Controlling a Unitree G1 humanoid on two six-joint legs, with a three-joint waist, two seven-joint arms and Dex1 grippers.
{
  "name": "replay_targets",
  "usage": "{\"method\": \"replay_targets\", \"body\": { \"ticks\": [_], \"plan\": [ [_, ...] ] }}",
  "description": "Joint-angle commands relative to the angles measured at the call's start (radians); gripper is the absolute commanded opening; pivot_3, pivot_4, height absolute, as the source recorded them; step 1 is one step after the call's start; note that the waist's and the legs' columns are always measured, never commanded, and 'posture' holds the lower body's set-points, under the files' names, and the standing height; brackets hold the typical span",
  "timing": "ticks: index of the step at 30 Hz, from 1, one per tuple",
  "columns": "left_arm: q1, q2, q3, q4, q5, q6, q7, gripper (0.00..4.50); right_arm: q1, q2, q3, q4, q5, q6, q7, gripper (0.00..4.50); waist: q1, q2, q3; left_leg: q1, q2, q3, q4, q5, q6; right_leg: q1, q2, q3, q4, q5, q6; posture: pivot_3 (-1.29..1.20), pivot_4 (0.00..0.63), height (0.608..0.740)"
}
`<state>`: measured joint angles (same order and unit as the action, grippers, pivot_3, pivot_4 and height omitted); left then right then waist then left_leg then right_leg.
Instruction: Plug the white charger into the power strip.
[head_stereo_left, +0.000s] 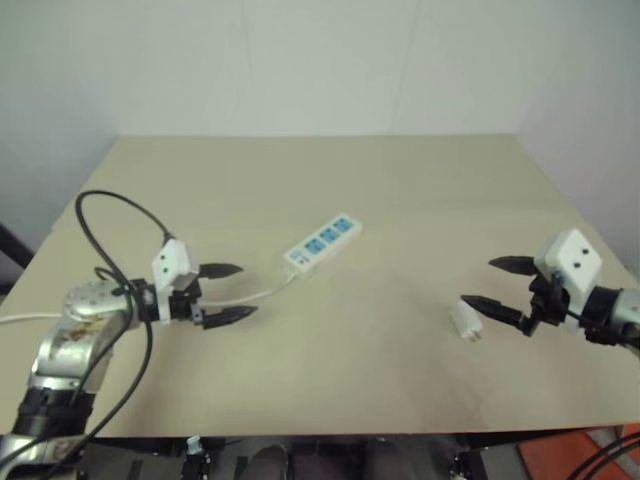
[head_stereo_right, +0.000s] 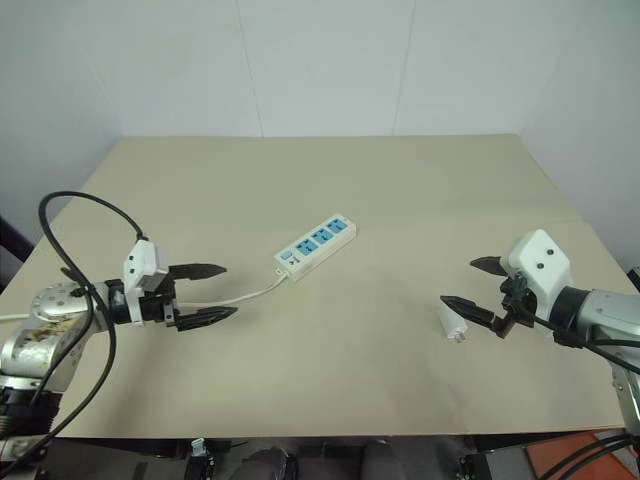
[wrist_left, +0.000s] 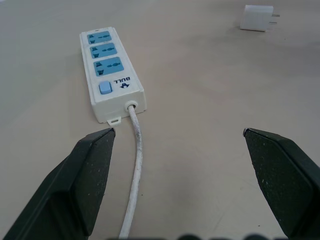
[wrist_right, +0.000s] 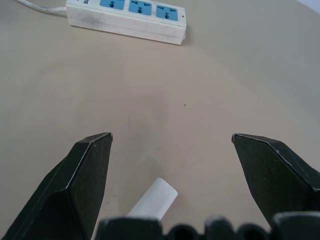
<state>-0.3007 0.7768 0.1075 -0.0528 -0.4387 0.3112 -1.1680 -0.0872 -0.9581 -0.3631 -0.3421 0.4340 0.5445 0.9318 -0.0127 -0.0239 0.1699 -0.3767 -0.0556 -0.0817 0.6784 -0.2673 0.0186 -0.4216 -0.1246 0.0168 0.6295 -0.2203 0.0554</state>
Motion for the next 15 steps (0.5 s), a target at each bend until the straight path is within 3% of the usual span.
{"method": "replay_targets", "body": {
  "ticks": [1, 13, 15],
  "plan": [
    [0.004, 0.015, 0.033, -0.035, -0.026, 0.007, 0.004, 4.46, -0.018, -0.025, -0.009, -0.010, -0.003, -0.013, 0.003, 4.50, 0.000, 0.000, 0.000, 0.000, 0.000, 0.000, 0.000, 0.000, 0.000, 0.000, 0.000, 0.000, 0.000, 0.000, 0.000, 0.00, 0.150, 0.740],
    [-0.011, 0.008, 0.018, -0.018, -0.018, -0.008, 0.018, 4.46, -0.015, -0.025, -0.010, -0.019, 0.003, 0.001, -0.002, 4.50, 0.000, 0.000, 0.000, 0.000, 0.000, 0.000, 0.000, 0.000, 0.000, 0.000, 0.000, 0.000, 0.000, 0.000, 0.000, 0.00, 0.150, 0.740],
    [-0.040, -0.019, -0.027, 0.011, 0.042, -0.023, 0.069, 4.46, -0.018, -0.023, -0.007, -0.021, 0.004, 0.001, -0.005, 4.50, 0.001, 0.000, 0.000, 0.000, 0.000, 0.000, 0.000, 0.000, 0.000, 0.000, 0.000, 0.000, 0.000, 0.000, 0.000, 0.00, 0.150, 0.740]
  ]
}}
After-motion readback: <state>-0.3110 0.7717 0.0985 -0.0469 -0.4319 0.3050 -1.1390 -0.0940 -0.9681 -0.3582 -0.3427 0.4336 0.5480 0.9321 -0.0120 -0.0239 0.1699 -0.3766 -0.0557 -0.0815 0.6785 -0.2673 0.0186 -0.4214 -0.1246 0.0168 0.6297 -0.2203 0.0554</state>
